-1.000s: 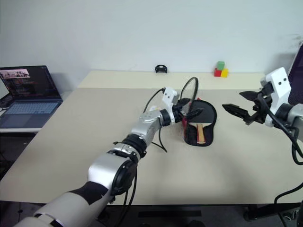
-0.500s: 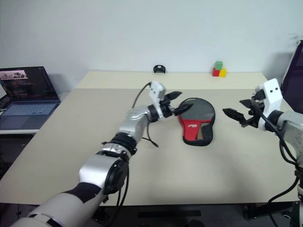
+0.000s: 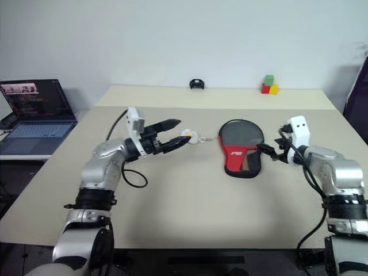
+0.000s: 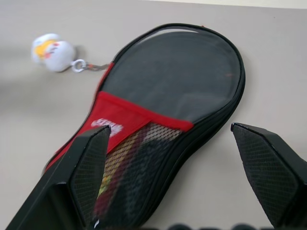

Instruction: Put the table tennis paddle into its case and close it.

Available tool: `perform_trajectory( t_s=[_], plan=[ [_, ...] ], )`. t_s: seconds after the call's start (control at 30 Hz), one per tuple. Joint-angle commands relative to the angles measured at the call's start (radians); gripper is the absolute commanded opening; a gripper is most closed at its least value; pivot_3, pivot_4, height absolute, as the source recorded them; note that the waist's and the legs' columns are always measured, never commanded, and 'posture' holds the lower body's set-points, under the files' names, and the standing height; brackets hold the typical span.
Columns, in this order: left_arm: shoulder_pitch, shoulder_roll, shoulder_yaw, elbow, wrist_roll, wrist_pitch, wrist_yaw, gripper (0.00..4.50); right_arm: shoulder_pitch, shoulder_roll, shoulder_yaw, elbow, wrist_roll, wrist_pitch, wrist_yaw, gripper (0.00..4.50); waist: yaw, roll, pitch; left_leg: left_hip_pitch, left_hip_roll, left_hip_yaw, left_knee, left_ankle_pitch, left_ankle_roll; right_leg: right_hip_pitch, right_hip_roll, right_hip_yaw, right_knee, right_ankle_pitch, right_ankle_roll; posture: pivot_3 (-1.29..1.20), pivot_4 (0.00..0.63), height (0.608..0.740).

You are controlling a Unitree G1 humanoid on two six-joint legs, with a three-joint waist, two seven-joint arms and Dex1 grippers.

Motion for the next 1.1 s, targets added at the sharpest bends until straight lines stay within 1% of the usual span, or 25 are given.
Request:
perform_trajectory(
  t_s=[0.03, 0.13, 0.27, 0.47, 0.9, 1.0, 1.03, 1.1],
  plan=[
    [0.03, 0.036, 0.011, -0.13, -0.059, 0.063, 0.01, 4.5, -0.069, 0.02, 0.032, 0.148, -0.064, -0.092, 0.021, 4.41, -0.001, 0.0, 0.0, 0.0, 0.0, 0.0, 0.0, 0.0, 0.0, 0.0, 0.0, 0.0, 0.0, 0.0, 0.0, 0.0, 0.15, 0.74],
    [0.052, 0.058, 0.004, -0.17, -0.076, 0.087, 0.007, 4.5, -0.106, 0.033, 0.08, 0.271, -0.126, -0.17, 0.057, 4.41, -0.004, 0.0, 0.0, 0.0, 0.0, 0.001, 0.0, 0.0, 0.0, 0.0, 0.0, 0.0, 0.0, 0.0, 0.0, 0.0, 0.15, 0.74],
    [0.055, 0.08, 0.008, -0.185, -0.093, 0.105, 0.016, 4.5, -0.16, 0.057, 0.113, 0.416, -0.186, -0.272, 0.092, 4.41, -0.004, 0.0, 0.0, 0.0, 0.0, 0.001, 0.0, 0.0, 0.0, 0.0, 0.0, 0.0, 0.0, 0.0, 0.0, 0.0, 0.15, 0.74],
    [0.052, 0.088, 0.005, -0.192, -0.101, 0.111, 0.028, 4.5, -0.215, 0.09, 0.146, 0.562, -0.26, -0.381, 0.122, 4.41, -0.005, 0.0, 0.0, 0.0, 0.0, 0.001, 0.0, 0.0, 0.0, 0.0, 0.0, 0.0, 0.0, 0.0, 0.0, 0.0, 0.15, 0.74],
    [0.044, 0.091, 0.0, -0.185, -0.099, 0.104, 0.045, 4.5, -0.298, 0.139, 0.157, 0.754, -0.338, -0.44, 0.213, 4.41, -0.015, 0.0, 0.0, 0.001, 0.0, 0.001, 0.0, 0.001, -0.001, 0.0, 0.0, 0.001, 0.0, 0.0, 0.0, 0.0, 0.15, 0.74],
    [0.042, 0.094, 0.001, -0.181, -0.097, 0.103, 0.047, 4.5, -0.312, 0.161, 0.165, 0.771, -0.349, -0.444, 0.227, 3.88, -0.023, 0.0, 0.0, 0.001, 0.0, 0.001, 0.0, 0.001, -0.001, 0.0, 0.0, 0.0, 0.0, 0.0, 0.0, 0.0, 0.15, 0.74],
    [0.042, 0.095, 0.001, -0.179, -0.096, 0.102, 0.048, 4.5, -0.316, 0.169, 0.167, 0.778, -0.354, -0.447, 0.226, 3.61, -0.026, 0.0, 0.0, 0.001, 0.0, 0.001, 0.0, 0.001, -0.001, 0.0, 0.0, 0.001, 0.001, 0.0, 0.0, 0.0, 0.15, 0.74],
    [0.041, 0.097, 0.001, -0.178, -0.096, 0.102, 0.048, 4.5, -0.322, 0.179, 0.164, 0.792, -0.364, -0.451, 0.22, 2.92, -0.031, 0.0, 0.0, 0.001, 0.0, 0.001, 0.0, 0.001, -0.001, 0.0, 0.0, 0.001, 0.001, 0.0, 0.0, 0.0, 0.15, 0.74]
  ],
)
